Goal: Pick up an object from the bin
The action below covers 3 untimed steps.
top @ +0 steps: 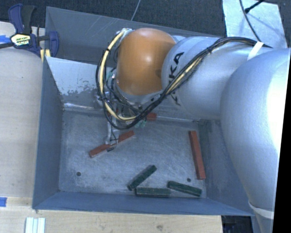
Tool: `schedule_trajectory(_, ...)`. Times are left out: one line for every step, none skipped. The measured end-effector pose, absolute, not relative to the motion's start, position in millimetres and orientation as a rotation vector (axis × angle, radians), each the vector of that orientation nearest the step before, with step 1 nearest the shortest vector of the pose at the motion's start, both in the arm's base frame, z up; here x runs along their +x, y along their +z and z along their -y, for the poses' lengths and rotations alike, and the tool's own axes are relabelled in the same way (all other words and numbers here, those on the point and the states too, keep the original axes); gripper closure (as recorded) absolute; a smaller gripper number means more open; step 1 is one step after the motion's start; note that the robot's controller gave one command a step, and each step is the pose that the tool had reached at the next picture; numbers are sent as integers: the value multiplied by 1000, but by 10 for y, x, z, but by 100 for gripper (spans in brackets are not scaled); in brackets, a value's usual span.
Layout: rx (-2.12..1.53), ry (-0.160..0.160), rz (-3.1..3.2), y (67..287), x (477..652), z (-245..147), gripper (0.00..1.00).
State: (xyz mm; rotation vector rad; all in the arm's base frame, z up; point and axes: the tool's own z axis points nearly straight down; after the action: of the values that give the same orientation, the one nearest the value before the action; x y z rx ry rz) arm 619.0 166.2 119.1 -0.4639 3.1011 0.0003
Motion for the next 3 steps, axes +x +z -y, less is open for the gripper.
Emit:
schedule_trajectory(-826, 0, -3030, 778, 5973, -1275, 0)
schedule_trajectory(-1111, 2, -2939, 810, 5915, -1034, 100)
schedule_trajectory(-1110, 2, -2939, 811, 5914, -1033, 100)
